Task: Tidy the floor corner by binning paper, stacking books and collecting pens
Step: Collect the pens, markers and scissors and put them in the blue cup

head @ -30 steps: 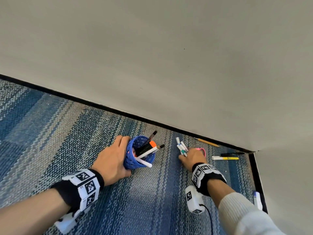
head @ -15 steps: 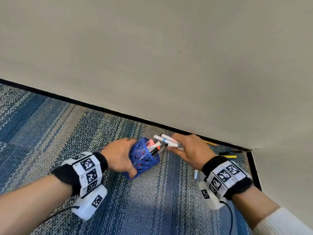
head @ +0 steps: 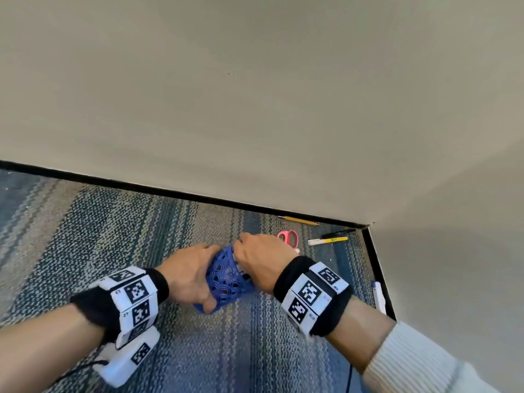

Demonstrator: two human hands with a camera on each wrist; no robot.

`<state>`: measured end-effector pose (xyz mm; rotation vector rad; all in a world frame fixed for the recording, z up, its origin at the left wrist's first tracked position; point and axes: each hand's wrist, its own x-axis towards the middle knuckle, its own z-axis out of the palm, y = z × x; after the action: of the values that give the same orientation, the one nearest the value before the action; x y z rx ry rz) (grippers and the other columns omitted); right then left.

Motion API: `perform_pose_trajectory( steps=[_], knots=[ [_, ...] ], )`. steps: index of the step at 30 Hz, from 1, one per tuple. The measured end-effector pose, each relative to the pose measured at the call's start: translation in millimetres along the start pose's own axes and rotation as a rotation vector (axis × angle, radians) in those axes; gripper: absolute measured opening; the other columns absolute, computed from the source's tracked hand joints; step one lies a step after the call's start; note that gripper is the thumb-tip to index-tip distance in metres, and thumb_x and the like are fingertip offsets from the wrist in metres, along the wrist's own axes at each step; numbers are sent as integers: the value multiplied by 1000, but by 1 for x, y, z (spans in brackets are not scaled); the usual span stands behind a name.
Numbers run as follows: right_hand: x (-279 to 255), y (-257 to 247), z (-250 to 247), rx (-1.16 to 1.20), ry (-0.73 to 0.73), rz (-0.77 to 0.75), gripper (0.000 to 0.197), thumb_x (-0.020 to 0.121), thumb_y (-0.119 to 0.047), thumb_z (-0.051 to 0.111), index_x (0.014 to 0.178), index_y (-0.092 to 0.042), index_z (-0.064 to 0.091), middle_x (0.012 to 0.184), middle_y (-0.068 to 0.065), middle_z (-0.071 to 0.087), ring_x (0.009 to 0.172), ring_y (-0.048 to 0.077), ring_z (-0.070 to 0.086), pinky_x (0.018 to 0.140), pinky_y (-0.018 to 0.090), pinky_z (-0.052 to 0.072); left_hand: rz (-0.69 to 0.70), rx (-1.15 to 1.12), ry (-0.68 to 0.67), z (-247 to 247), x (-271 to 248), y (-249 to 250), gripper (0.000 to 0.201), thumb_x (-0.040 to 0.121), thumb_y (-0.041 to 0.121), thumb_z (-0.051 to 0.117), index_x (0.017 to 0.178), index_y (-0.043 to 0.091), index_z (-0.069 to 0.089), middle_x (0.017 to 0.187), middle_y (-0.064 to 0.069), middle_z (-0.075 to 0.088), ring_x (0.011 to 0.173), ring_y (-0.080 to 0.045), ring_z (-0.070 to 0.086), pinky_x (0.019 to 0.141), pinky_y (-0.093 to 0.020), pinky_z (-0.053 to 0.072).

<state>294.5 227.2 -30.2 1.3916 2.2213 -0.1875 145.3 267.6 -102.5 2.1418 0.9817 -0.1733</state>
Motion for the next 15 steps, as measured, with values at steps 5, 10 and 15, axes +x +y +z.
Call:
perform_pose_trajectory(
  steps=[5,10,15],
  knots=[
    [-31,26,7,56,14,62,27,93,-11,52,119,-3,53,113,13,51,92,33,62,65,39,43,81,-61,28,5,15,22,72,41,42,82,104,28,51,96,11,54,82,-11,57,73,-32,51],
    [-49,31,20,-17,-41,180,29,97,-11,40,124,-1,42,118,14,42,88,30,60,59,35,41,144,-41,-14,18,32,42,73,45,40,85,107,31,47,96,16,48,84,-7,52,65,-15,39],
    [-68,25,14,-113,-11,122,38,97,-11,40,132,2,39,128,15,41,108,25,48,76,32,46,166,-49,-44,36,40,44,84,44,43,83,118,29,45,102,13,49,90,-8,49,68,-18,35]
  ],
)
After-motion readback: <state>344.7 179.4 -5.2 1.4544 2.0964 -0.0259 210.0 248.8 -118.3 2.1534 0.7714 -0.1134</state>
